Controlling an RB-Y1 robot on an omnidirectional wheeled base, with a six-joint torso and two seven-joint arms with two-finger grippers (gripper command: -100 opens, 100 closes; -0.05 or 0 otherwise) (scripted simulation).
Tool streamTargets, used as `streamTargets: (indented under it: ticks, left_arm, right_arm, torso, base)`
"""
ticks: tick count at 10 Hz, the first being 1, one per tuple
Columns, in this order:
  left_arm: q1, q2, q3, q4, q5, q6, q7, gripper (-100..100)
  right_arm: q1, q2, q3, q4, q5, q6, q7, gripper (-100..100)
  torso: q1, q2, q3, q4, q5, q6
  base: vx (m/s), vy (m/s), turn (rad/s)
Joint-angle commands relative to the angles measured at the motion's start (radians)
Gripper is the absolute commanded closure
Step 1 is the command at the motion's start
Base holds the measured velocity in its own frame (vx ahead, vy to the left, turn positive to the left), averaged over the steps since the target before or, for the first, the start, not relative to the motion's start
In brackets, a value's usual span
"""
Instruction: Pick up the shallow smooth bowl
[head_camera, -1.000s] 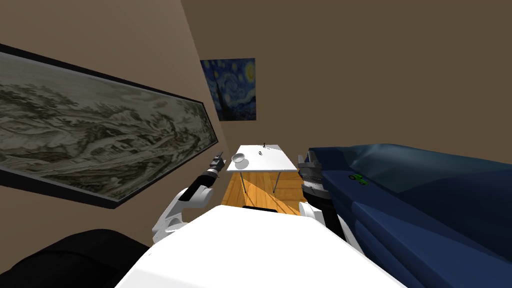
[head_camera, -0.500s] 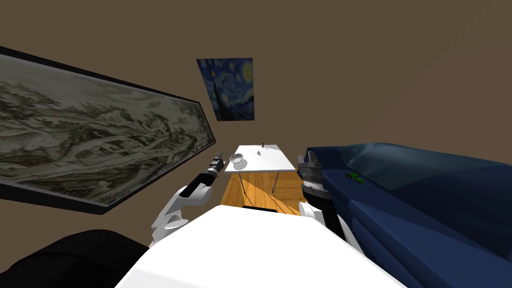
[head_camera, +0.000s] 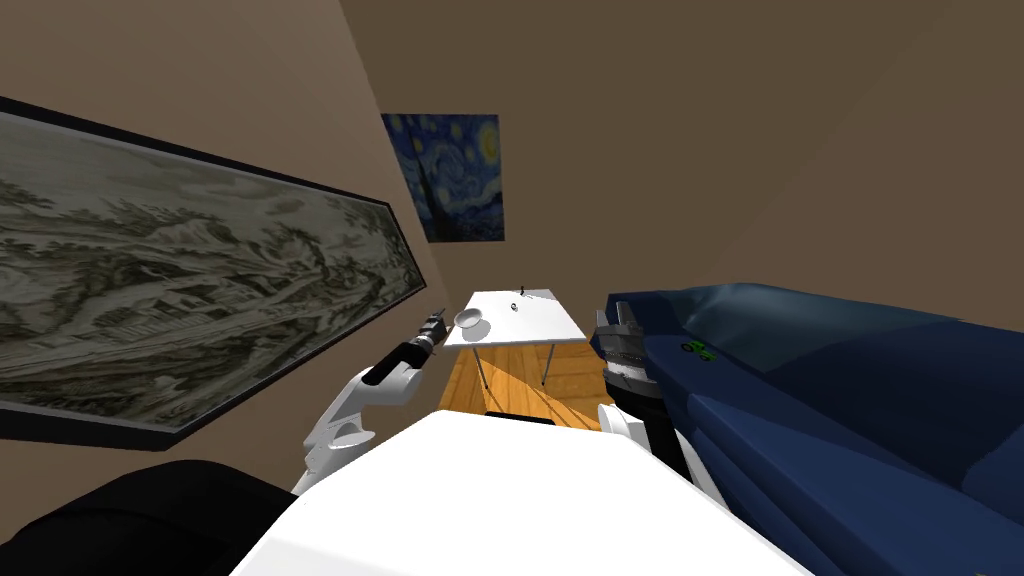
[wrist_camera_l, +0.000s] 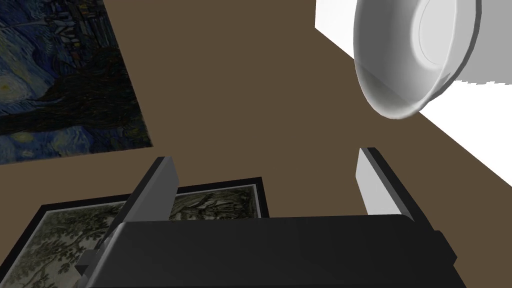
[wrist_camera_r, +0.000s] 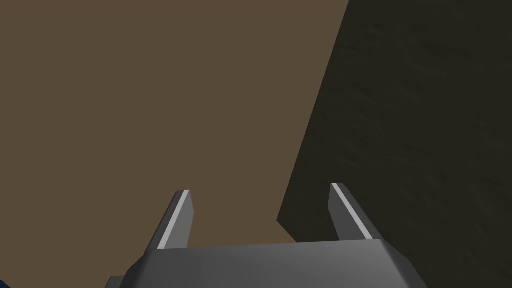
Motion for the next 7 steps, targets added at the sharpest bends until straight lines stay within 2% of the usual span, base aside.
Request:
streamTargets:
  ticks: [1, 2, 3, 4, 7]
  left_arm:
    - [-0.014, 0.018, 0.010, 0.008, 0.015, 0.050, 0.025, -100]
    - [-0.014, 0.018, 0.010, 0.008, 0.015, 0.078, 0.025, -100]
    - [-0.014, 0.018, 0.010, 0.008, 0.015, 0.085, 0.025, -100]
    - [-0.027, 0.037, 0.020, 0.020, 0.030, 0.123, 0.047, -100]
    - [-0.041, 0.055, 0.030, 0.034, 0.045, 0.196, 0.068, -100]
  right_arm:
    - [0.000, 0.000, 0.000, 0.000, 0.000, 0.000, 0.000, 0]
    - [0.000, 0.000, 0.000, 0.000, 0.000, 0.000, 0.000, 0]
    - [0.000, 0.000, 0.000, 0.000, 0.000, 0.000, 0.000, 0]
    - [0.000, 0.000, 0.000, 0.000, 0.000, 0.000, 0.000, 0]
    - [0.000, 0.000, 0.000, 0.000, 0.000, 0.000, 0.000, 0]
  torso:
    - [0.000, 0.000, 0.000, 0.000, 0.000, 0.000]
    - [0.000, 0.000, 0.000, 0.000, 0.000, 0.000]
    - [0.000, 0.000, 0.000, 0.000, 0.000, 0.000]
    - [0.001, 0.001, 0.000, 0.000, 0.000, 0.000]
    - [0.001, 0.000, 0.000, 0.000, 0.000, 0.000]
  base:
    - [0.017, -0.018, -0.090]
    - [0.014, -0.010, -0.052]
    - [0.005, -0.002, 0.008]
    - [0.012, -0.009, -0.085]
    - [0.013, -0.008, -0.082]
